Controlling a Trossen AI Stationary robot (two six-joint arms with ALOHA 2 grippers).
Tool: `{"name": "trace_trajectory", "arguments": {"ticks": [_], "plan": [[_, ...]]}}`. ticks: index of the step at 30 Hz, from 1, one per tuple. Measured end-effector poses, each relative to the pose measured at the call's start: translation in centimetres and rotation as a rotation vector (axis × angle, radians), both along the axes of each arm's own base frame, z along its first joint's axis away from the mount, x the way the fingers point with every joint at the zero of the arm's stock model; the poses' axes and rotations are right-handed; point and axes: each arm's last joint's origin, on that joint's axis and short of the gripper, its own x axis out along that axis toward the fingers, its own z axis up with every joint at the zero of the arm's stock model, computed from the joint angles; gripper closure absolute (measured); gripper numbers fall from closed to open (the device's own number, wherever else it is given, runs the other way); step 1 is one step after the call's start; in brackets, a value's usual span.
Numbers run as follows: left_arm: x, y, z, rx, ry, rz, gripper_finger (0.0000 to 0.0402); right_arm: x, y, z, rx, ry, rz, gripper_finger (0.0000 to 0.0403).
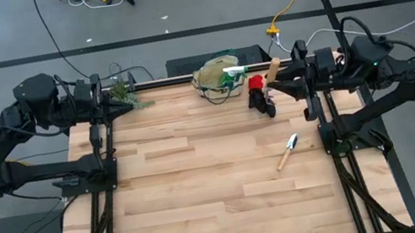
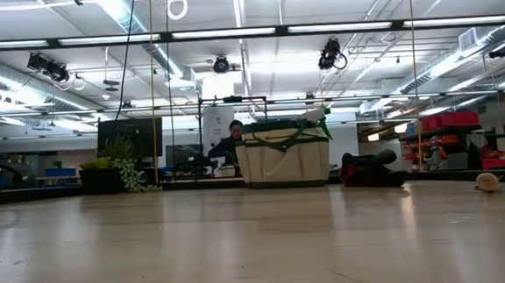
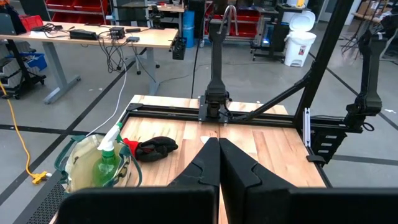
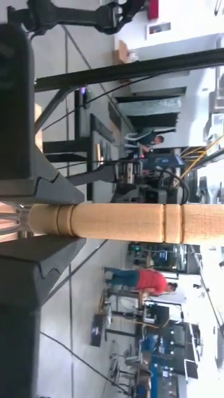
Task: Pick & Place Garden tools in Gardening bag
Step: Put the brown hand rake into the white gardening bag
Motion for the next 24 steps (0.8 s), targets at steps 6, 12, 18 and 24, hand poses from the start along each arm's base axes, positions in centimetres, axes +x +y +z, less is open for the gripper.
{"name": "trace_trajectory", "arguments": {"ticks": [6,12,18,24], "plan": [[0.0,0.0,0.0,0.0,0.0,0.0,0.0399,0.2,0.3,0.3,-0.005,-0.041,0.096,0.0347],[0.0,0.0,0.1,0.002,-0.006,0.0,0.0399,0.6,0.6,0.9,0.002,-0.106,0.201,0.0347],[0.1,0.0,0.3,0.011,-0.033,0.0,0.0399,0.6,0.6,1.0,0.005,-0.119,0.203,0.0347],[0.1,0.0,0.8,0.027,-0.08,0.0,0.0399,0.7,0.6,1.1,0.026,-0.137,0.185,0.0347]]}}
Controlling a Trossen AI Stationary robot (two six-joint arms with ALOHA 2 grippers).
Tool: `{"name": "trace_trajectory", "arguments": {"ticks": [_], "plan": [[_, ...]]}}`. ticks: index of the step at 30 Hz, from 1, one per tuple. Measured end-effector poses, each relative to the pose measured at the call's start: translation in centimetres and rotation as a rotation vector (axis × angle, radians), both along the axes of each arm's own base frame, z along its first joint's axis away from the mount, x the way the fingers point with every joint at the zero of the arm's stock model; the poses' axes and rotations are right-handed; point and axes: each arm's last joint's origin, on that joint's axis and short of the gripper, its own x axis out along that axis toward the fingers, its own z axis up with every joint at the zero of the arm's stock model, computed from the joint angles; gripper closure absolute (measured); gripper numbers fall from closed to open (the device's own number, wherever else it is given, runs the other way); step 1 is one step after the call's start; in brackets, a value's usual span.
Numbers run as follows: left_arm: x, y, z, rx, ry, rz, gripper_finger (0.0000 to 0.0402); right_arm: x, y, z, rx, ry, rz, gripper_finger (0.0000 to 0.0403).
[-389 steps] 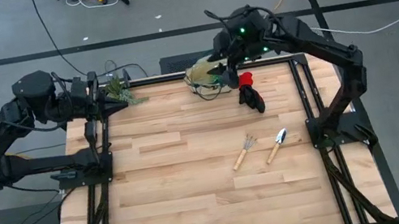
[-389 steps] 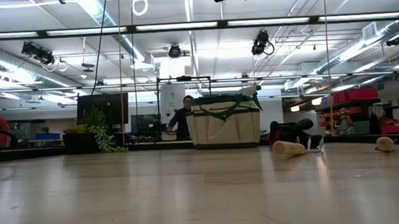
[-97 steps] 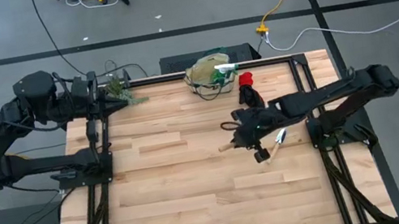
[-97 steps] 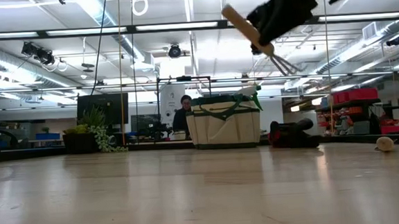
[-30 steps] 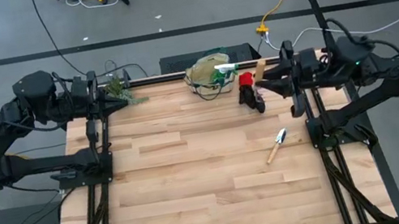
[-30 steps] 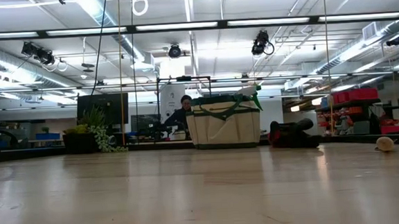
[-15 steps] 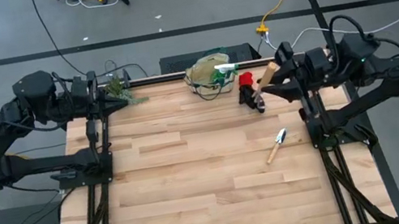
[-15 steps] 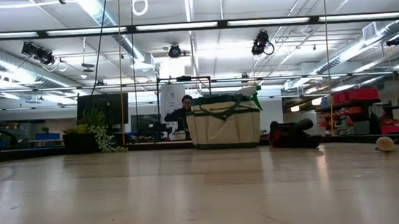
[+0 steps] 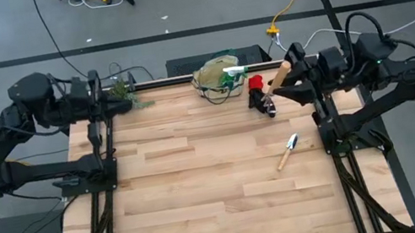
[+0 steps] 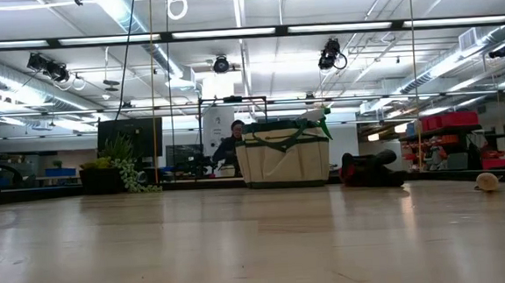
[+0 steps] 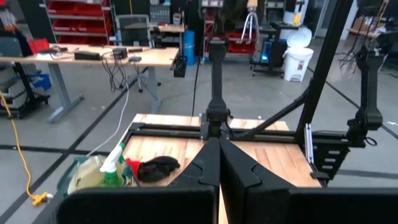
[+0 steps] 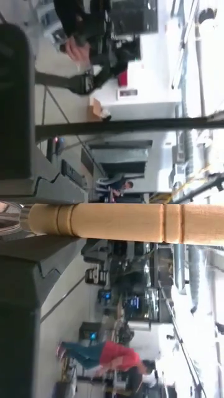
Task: Pick & Place Garden tools in Gardening bag
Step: Put the brown hand rake into the white gardening bag
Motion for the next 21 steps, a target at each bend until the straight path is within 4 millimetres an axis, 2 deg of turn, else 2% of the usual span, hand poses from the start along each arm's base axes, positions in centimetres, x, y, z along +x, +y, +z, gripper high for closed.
{"name": "trace_trajectory", "arguments": {"ticks": [9,16,21], "plan": [[0.8,0.2,0.1,0.004,-0.015,-0.009,0.0399,2.1,-0.2,-1.2,0.054,0.081,-0.138,0.0347],[1.5,0.4,0.2,0.005,-0.021,-0.026,0.0399,3.6,-0.4,-1.9,0.081,0.127,-0.14,0.0347],[2.1,0.6,0.2,0.014,-0.029,-0.042,0.0399,4.3,-1.0,-2.3,0.228,0.148,-0.14,0.0347]]}}
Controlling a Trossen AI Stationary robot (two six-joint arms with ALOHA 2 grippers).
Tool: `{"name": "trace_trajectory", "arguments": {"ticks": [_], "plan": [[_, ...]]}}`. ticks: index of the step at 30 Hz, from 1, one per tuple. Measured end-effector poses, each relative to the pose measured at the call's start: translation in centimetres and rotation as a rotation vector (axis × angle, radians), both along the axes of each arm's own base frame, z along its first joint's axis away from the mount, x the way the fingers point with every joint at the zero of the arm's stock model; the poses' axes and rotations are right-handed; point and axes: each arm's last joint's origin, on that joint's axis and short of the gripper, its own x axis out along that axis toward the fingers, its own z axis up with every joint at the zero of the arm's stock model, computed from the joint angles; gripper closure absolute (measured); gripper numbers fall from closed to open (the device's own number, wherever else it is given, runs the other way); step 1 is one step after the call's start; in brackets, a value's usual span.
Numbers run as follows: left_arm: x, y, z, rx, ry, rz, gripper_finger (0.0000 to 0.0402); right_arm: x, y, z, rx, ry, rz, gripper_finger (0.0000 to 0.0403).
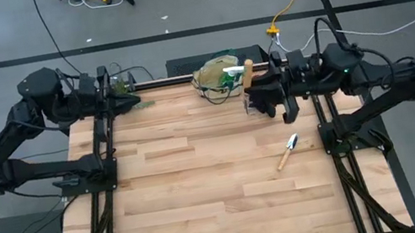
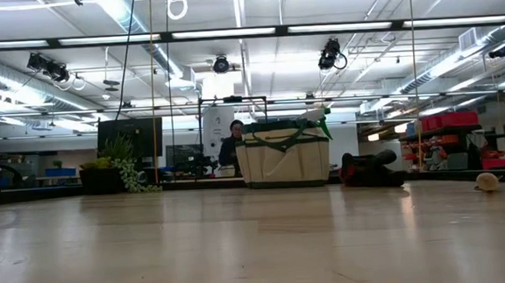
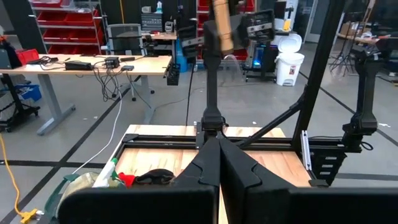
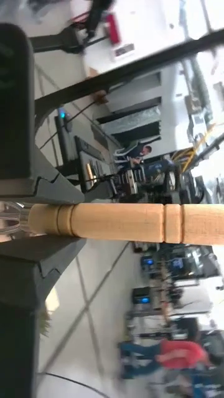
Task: Pick & Place Garden tools in Gardening bag
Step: Put the brown hand rake into the white gardening bag
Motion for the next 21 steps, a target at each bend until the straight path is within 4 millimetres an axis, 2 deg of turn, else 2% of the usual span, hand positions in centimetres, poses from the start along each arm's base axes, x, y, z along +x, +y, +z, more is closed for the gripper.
{"name": "trace_trajectory", "arguments": {"ticks": [14,21], "plan": [[1.7,0.5,-0.1,-0.008,-0.007,-0.039,0.0399,1.5,-1.2,-0.9,0.375,0.021,-0.013,0.0347],[2.4,0.7,0.0,0.002,-0.018,-0.046,0.0399,2.3,-1.2,-1.5,0.455,0.047,-0.003,0.0347]]}}
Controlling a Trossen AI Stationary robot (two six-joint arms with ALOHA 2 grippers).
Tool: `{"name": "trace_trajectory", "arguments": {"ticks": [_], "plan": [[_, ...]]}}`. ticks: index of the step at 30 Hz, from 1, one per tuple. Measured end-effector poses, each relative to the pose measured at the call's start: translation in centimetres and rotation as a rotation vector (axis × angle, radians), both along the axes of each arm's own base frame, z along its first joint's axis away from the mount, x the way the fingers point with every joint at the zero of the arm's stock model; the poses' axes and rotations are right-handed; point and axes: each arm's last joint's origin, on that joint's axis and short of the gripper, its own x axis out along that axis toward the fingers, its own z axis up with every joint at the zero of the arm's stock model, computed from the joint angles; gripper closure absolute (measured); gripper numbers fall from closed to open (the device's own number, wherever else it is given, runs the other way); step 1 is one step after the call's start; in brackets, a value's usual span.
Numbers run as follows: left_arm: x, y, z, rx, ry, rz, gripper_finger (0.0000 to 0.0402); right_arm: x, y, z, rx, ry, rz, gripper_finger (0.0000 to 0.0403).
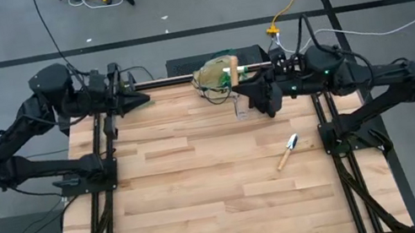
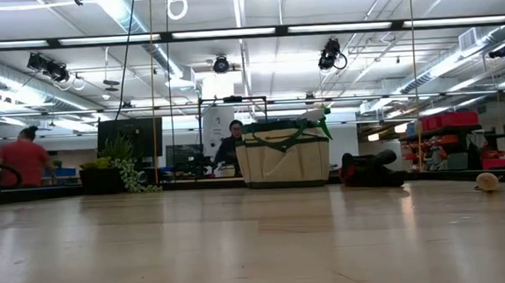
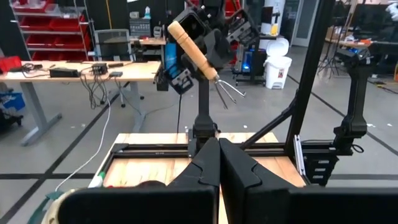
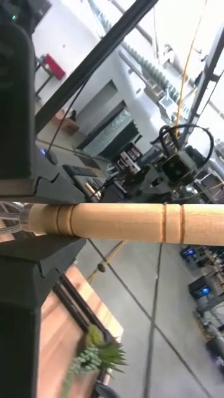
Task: Pick & Place Garden tools in Gardening bag
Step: Put the brown hand rake into the white gardening bag
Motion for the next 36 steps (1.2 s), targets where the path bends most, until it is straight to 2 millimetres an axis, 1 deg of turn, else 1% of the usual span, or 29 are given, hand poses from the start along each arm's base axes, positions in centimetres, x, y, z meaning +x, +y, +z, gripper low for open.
{"name": "trace_trajectory", "arguments": {"ticks": [5,9,15,21,25,32,36], "plan": [[0.5,0.2,0.2,-0.004,-0.021,0.0,0.0399,0.6,0.0,-0.4,0.018,0.017,0.0,0.0347],[1.2,0.4,0.3,-0.049,-0.042,0.007,0.0397,1.2,0.0,-0.8,0.041,0.034,0.0,0.0347],[2.2,0.8,0.0,-0.137,-0.037,0.011,0.0371,2.0,0.0,-1.3,0.031,0.052,-0.001,0.0346],[3.7,1.5,-0.6,-0.301,-0.015,0.088,0.0336,2.0,0.0,-1.4,-0.011,0.057,-0.009,0.0345],[4.6,1.9,-1.1,-0.395,0.003,0.125,0.0305,2.0,-0.1,-1.3,-0.021,0.055,-0.016,0.0345],[6.4,2.5,-1.7,-0.509,0.004,0.133,0.0243,2.0,-0.1,-1.4,-0.043,0.063,-0.016,0.0345],[7.2,2.8,-1.8,-0.537,-0.008,0.131,0.0212,2.0,-0.1,-1.4,-0.054,0.064,-0.016,0.0344]]}}
